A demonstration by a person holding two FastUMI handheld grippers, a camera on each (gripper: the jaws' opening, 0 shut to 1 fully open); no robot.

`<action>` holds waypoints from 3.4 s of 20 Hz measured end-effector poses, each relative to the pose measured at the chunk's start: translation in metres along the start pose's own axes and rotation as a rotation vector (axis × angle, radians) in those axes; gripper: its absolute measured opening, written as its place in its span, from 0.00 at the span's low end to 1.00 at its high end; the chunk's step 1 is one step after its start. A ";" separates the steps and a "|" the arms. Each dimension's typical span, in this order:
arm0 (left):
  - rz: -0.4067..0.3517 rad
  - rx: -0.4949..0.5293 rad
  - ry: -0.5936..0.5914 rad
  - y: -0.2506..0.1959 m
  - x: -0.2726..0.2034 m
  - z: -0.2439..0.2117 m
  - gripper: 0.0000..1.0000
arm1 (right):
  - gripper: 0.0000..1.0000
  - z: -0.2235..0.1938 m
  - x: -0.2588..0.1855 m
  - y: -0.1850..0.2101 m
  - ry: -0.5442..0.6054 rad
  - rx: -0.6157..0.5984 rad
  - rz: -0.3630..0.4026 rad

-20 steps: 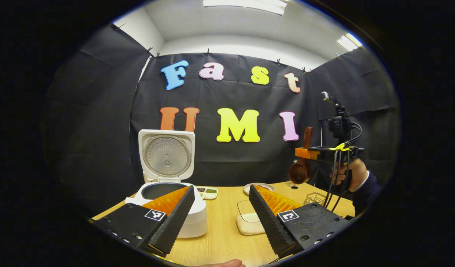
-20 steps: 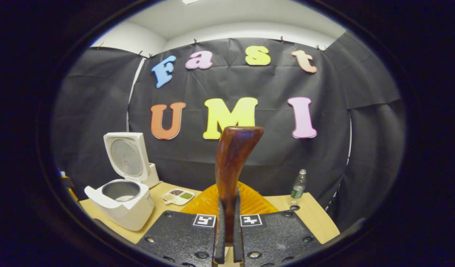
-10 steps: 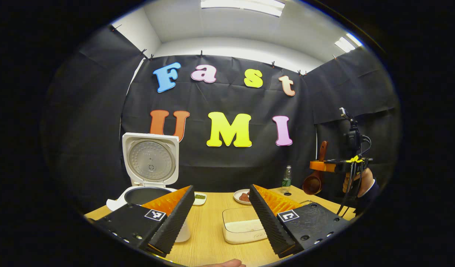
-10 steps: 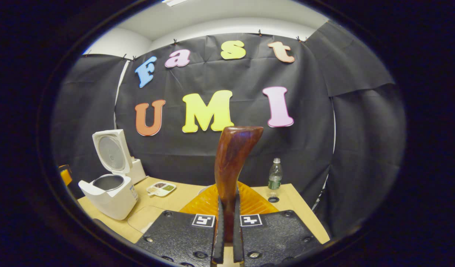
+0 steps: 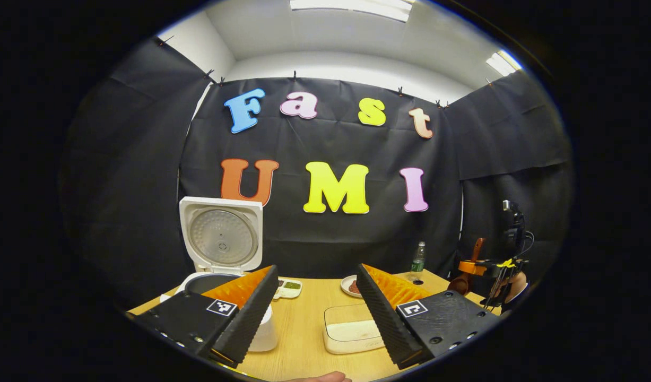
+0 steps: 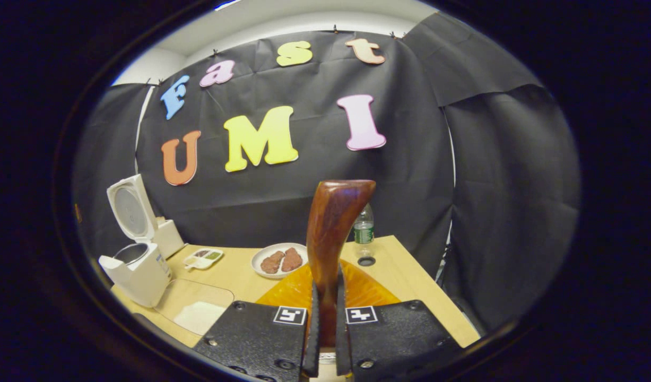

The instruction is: Close the left gripper, press the button to open the rice cooker; take a wooden spoon from the chopstick holder with the right hand, scoop a spoonful of rice and pour it into the rice cooker, then put the wooden spoon back into the chopstick holder.

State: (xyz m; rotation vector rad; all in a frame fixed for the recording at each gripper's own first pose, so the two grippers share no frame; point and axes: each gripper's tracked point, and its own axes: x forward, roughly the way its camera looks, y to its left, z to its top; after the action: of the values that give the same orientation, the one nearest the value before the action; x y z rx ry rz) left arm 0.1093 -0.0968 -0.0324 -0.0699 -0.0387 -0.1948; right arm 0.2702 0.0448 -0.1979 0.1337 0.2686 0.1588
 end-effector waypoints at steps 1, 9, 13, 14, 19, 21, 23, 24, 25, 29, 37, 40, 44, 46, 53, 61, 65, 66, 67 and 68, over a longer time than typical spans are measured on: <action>0.004 0.004 0.004 0.003 0.003 0.001 0.94 | 0.14 -0.001 0.002 0.001 -0.003 0.016 0.011; 0.030 -0.026 0.013 0.038 0.017 0.032 0.94 | 0.87 0.020 -0.016 -0.016 -0.097 0.021 -0.060; 0.044 -0.022 0.004 0.059 0.027 0.051 0.94 | 1.00 0.029 -0.044 -0.018 -0.114 -0.004 -0.104; 0.051 -0.016 0.002 0.065 0.029 0.055 0.94 | 1.00 0.031 -0.052 -0.017 -0.123 -0.015 -0.110; 0.069 -0.017 0.006 0.091 0.057 0.076 0.94 | 1.00 0.045 -0.096 -0.002 -0.193 -0.064 -0.108; 0.080 -0.008 0.009 0.101 0.068 0.082 0.94 | 0.96 0.045 -0.110 0.005 -0.204 -0.064 -0.096; 0.094 0.000 0.024 0.111 0.083 0.085 0.94 | 0.96 0.040 -0.120 0.010 -0.199 -0.060 -0.084; 0.107 0.003 0.032 0.116 0.090 0.088 0.94 | 0.99 0.037 -0.125 0.013 -0.194 -0.050 -0.071; 0.119 0.006 0.033 0.121 0.097 0.093 0.94 | 1.00 0.032 -0.129 0.017 -0.187 -0.041 -0.054; 0.126 0.026 0.021 0.133 0.136 0.116 0.94 | 0.99 0.017 -0.132 0.028 -0.174 -0.071 -0.024; 0.242 0.019 0.009 0.203 0.223 0.106 0.95 | 0.96 0.009 -0.135 0.049 -0.185 -0.107 0.040; 0.252 -0.023 0.026 0.213 0.256 0.091 0.94 | 0.96 0.007 -0.139 0.045 -0.187 -0.103 0.019; 0.331 0.008 0.074 0.244 0.286 0.064 0.94 | 0.96 0.004 -0.146 0.040 -0.195 -0.090 -0.001; 0.366 0.009 0.136 0.253 0.293 0.038 0.94 | 0.99 0.000 -0.147 0.038 -0.180 -0.083 -0.007; 0.382 0.022 0.200 0.267 0.273 0.033 0.99 | 1.00 -0.008 -0.152 0.031 -0.161 -0.079 -0.024; 0.404 0.023 0.240 0.249 0.225 0.025 0.99 | 0.99 -0.024 -0.181 0.033 -0.154 -0.081 -0.014; 0.402 0.025 0.246 0.238 0.207 0.006 0.99 | 0.96 -0.017 -0.197 0.026 -0.187 -0.126 -0.041; 0.397 0.019 0.269 0.234 0.202 -0.004 0.98 | 0.96 -0.018 -0.202 0.027 -0.190 -0.125 -0.033; 0.399 0.009 0.297 0.231 0.193 -0.016 0.98 | 0.99 -0.021 -0.205 0.027 -0.187 -0.123 -0.025; 0.394 -0.009 0.295 0.227 0.186 -0.023 0.98 | 0.99 -0.022 -0.208 0.026 -0.188 -0.121 -0.023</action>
State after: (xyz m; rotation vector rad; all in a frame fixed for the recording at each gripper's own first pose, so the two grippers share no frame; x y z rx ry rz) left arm 0.3365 0.0883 -0.0619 -0.0556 0.2689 0.1902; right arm 0.0627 0.0362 -0.1625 0.0248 0.0726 0.1380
